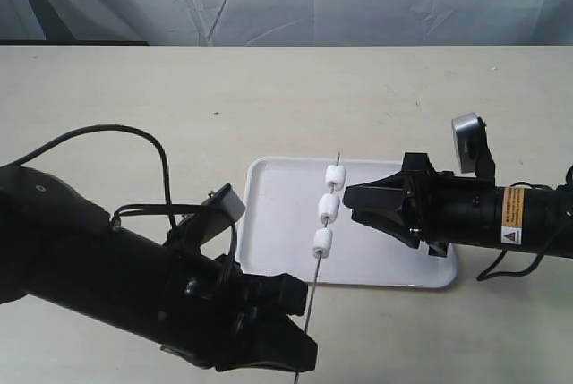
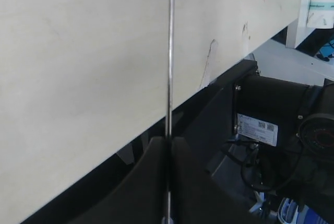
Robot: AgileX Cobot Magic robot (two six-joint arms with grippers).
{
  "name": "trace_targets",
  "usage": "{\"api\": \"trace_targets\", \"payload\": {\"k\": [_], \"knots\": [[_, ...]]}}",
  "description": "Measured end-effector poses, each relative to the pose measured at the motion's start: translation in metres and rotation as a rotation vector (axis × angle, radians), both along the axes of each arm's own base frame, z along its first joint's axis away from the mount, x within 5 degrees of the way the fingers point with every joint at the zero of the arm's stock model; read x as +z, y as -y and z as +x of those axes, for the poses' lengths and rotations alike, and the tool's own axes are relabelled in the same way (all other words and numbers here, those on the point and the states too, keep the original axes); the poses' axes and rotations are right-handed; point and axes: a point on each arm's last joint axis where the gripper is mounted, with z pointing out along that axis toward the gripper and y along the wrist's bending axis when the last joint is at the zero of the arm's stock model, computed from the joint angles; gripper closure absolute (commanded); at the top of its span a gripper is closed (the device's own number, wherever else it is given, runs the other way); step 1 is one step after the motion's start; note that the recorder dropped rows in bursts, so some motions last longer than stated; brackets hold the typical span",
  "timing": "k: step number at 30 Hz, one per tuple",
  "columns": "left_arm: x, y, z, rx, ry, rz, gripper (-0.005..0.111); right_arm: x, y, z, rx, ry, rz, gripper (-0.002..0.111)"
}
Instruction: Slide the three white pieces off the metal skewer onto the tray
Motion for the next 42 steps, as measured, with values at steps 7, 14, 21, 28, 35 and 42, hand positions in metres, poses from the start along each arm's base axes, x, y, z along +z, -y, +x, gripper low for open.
{"api": "trace_targets", "payload": {"k": [7,14,21,28,35,42], "knots": [[0.0,0.0,-0.002,-0.026,-0.004,-0.001,0.107,0.001,-0.003,0.001,-0.017,0.0,0.012,0.074],[0.001,0.0,-0.004,-0.045,-0.015,-0.008,0.107,0.005,-0.003,0.004,-0.049,0.011,0.055,0.074],[0.001,0.002,-0.008,-0.066,-0.022,-0.014,0.107,0.005,-0.004,0.004,-0.049,0.012,0.057,0.074],[0.0,0.011,-0.022,-0.11,0.004,0.005,0.107,0.005,-0.004,0.003,-0.042,0.012,0.056,0.074],[-0.001,0.012,-0.017,-0.039,0.009,0.008,0.107,0.005,-0.004,0.002,-0.033,0.012,0.054,0.074],[-0.001,0.012,-0.017,-0.039,0.01,0.009,0.107,0.005,-0.004,0.002,-0.029,0.016,0.053,0.083]]}}
